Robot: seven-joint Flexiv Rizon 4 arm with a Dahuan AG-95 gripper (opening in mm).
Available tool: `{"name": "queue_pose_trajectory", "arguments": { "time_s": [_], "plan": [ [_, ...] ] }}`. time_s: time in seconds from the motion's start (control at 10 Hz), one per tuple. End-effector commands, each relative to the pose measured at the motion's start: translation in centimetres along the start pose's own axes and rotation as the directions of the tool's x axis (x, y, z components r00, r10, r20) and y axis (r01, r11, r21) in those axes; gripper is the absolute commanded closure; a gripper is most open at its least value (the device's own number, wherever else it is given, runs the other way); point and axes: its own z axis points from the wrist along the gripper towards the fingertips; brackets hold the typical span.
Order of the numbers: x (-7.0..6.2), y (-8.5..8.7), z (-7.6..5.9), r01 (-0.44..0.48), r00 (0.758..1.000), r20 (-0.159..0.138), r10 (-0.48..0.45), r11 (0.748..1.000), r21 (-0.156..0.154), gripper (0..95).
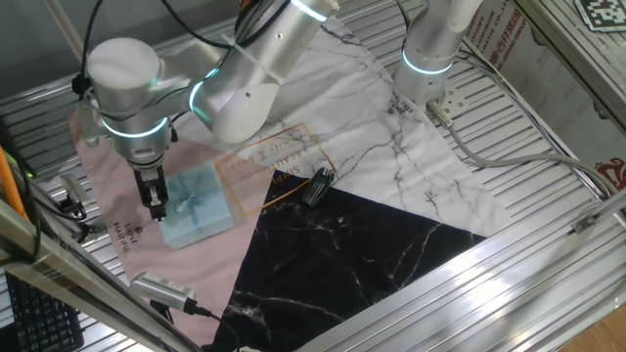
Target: Slide the outer casing onto the gift box
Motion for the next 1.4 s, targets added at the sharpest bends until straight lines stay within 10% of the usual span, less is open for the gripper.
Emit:
{"name": "queue_pose_trajectory", "arguments": {
  "time_s": [0.1, 0.9, 1.0, 1.2, 1.3, 1.4],
  "plan": [
    [0.0, 0.0, 0.1, 0.004, 1.0, -0.008, -0.004, 1.0, 0.004, 38.0],
    [2.1, 0.7, -4.4, 0.026, 0.997, -0.068, -0.025, 1.0, 0.012, 38.0],
    [2.3, 0.6, -4.5, 0.027, 0.997, -0.073, -0.026, 1.0, 0.011, 57.0],
    [6.1, -0.5, -6.0, 0.055, 0.994, -0.094, -0.053, 0.998, 0.016, 57.0],
    [7.4, -0.7, -6.4, 0.059, 0.994, -0.098, -0.057, 0.998, 0.017, 76.0],
    [9.1, -0.9, -6.9, 0.059, 0.993, -0.107, -0.057, 0.998, 0.02, 76.0]
  ]
}}
